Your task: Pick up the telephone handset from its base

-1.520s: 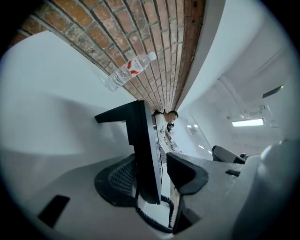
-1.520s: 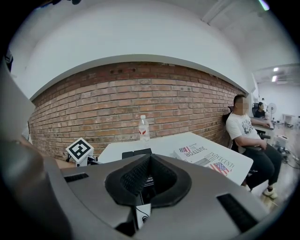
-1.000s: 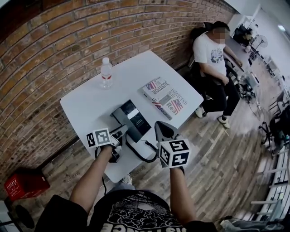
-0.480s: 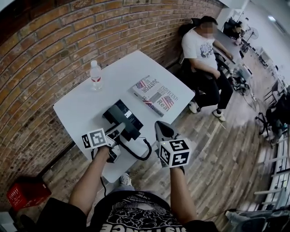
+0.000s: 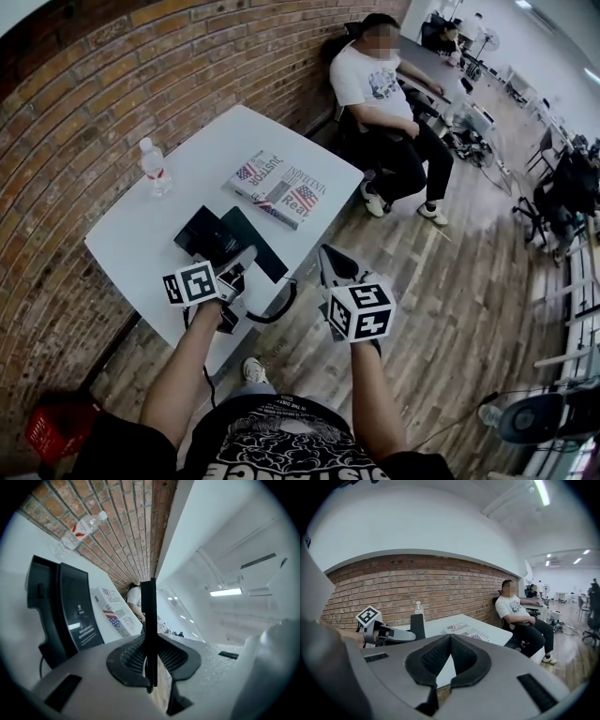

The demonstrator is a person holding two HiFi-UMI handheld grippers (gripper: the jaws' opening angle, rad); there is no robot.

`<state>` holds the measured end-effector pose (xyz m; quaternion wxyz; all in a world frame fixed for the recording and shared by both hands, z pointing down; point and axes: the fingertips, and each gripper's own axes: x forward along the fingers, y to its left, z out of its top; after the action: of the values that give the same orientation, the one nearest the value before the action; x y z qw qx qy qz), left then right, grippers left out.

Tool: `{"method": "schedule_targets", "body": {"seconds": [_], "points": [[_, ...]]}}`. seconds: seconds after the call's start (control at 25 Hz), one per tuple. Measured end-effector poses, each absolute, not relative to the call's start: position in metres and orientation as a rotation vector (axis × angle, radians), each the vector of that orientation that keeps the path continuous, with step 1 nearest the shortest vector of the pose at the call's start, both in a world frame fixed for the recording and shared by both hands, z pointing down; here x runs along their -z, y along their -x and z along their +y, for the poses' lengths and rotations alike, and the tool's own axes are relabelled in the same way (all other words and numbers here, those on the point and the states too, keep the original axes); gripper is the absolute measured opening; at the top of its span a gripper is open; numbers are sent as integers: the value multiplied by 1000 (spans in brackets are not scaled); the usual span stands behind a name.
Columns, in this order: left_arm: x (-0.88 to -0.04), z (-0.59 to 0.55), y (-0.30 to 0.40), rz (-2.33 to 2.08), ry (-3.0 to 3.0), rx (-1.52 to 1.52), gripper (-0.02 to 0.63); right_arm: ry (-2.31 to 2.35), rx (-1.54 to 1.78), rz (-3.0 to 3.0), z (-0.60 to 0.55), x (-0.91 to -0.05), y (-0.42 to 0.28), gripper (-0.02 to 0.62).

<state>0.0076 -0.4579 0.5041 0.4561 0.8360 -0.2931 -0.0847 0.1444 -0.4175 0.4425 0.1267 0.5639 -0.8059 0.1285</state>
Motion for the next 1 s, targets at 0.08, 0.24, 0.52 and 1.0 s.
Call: {"method": "schedule_targets", "body": {"seconds": [0.08, 0.24, 0.52, 1.0], "points": [[-497, -452, -23, -713, -2092, 193, 71, -1662, -375, -2338, -409, -441, -159, 0], [-483, -439, -52, -693, -2134, 183, 71, -1704, -367, -2326, -391, -437, -189, 0], [-465, -409, -88, -704, -2192, 169, 71, -1754, -349, -2325, -354, -426, -234, 0], [-438, -333, -136, -757, -2306, 141, 71, -1784, -310, -2348, -277, -415, -281, 0]]}}
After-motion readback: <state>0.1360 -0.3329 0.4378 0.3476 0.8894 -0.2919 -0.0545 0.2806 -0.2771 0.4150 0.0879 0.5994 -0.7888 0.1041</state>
